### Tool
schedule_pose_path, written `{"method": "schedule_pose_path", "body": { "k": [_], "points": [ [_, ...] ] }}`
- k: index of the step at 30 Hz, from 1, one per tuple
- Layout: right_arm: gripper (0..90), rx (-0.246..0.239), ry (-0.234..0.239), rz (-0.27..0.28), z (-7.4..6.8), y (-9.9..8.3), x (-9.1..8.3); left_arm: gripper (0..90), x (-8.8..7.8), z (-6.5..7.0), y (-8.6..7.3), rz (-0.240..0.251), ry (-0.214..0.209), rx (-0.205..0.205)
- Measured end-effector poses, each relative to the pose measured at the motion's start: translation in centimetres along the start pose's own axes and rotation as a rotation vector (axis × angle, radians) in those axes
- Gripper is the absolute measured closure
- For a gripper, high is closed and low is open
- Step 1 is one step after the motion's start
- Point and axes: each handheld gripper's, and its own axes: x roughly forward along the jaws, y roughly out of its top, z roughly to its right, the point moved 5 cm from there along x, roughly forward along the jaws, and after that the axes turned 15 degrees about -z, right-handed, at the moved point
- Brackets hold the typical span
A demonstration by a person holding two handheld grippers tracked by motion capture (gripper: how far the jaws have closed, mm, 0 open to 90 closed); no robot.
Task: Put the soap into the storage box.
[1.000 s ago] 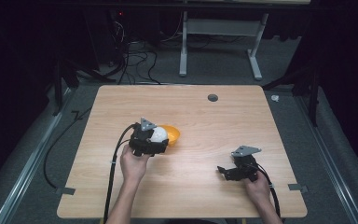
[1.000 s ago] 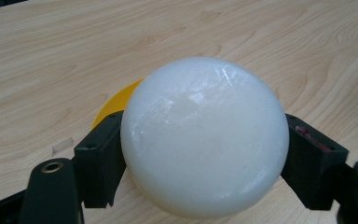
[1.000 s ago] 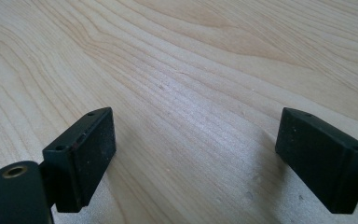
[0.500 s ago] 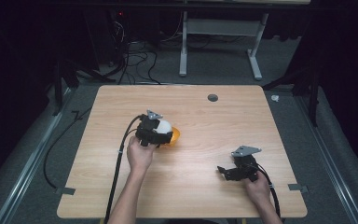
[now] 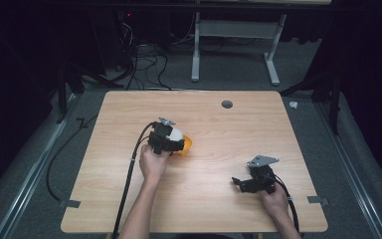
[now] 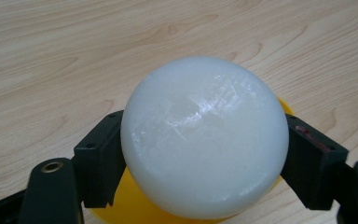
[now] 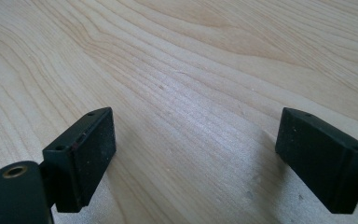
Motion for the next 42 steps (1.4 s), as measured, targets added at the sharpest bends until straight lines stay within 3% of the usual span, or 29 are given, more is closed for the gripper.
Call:
{"method": "schedule_pose_path", "body": {
  "k": [12,32,34,35,37,42],
  "points": [
    [12.8,-0.001,0.000,-0.001,0.0,0.0,0.0,24.3,0.9,-0.3,-0.3,-0.012,0.013,-0.019],
    [12.8,-0.001,-0.001,0.000,0.0,0.0,0.0,24.2,1.5,0.2,-0.6,-0.037,0.044,0.002],
    [12.7,-0.001,-0.001,0.000,0.0,0.0,0.0,24.1,1.4,0.3,-0.5,-0.021,0.045,0.004],
    [12.8,-0.001,-0.001,0.000,0.0,0.0,0.0,24.3,0.8,0.2,-0.4,0.014,0.026,-0.004],
    [12.8,-0.001,0.000,0.000,0.0,0.0,0.0,26.1,0.3,0.1,-0.2,0.039,0.011,-0.014],
    [12.8,-0.001,0.000,0.000,0.0,0.0,0.0,24.6,-0.3,0.0,-0.3,0.038,0.022,-0.006]
  ]
}}
